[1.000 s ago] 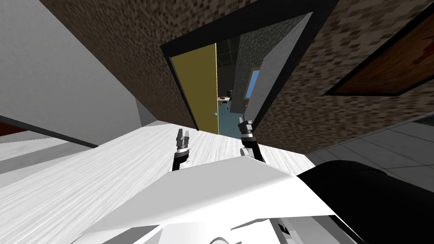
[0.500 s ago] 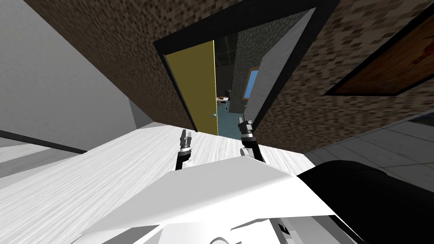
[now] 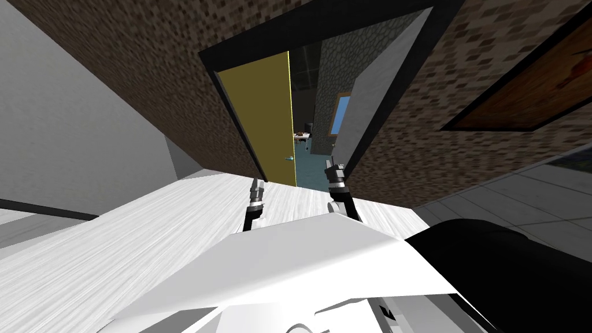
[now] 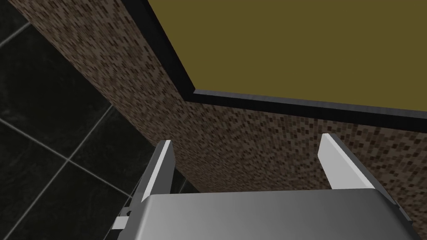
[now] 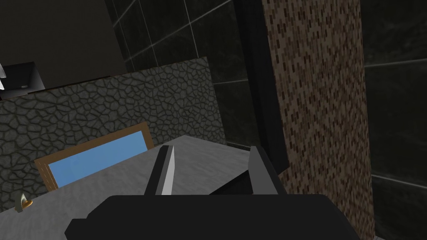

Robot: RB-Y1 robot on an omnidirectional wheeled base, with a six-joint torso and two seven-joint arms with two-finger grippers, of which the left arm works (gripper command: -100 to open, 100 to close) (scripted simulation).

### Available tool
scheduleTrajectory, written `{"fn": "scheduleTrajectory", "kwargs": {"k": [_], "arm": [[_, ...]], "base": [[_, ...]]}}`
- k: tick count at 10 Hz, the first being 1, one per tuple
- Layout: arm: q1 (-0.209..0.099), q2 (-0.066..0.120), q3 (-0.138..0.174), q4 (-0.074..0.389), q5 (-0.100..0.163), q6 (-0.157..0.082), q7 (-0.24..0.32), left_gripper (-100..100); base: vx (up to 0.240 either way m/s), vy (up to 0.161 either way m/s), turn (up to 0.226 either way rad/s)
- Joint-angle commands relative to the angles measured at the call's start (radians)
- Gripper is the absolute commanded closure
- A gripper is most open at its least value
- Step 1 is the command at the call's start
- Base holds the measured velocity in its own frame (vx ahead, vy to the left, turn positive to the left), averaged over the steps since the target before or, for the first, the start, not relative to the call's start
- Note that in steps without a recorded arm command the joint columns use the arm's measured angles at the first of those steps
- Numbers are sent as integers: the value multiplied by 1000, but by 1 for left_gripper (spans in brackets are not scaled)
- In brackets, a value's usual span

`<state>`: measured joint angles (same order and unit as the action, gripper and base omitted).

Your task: Push the door open

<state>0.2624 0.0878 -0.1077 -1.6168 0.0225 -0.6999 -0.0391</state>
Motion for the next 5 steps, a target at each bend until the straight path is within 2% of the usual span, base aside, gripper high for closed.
{"fn": "scheduleTrajectory", "kwargs": {"k": [1,5], "arm": [[-16,4,-3,38,7,-5,1,-100],[-60,7,-12,136,21,-14,-3,-100]], "base": [[104,3,-81],[97,8,-64]]}}
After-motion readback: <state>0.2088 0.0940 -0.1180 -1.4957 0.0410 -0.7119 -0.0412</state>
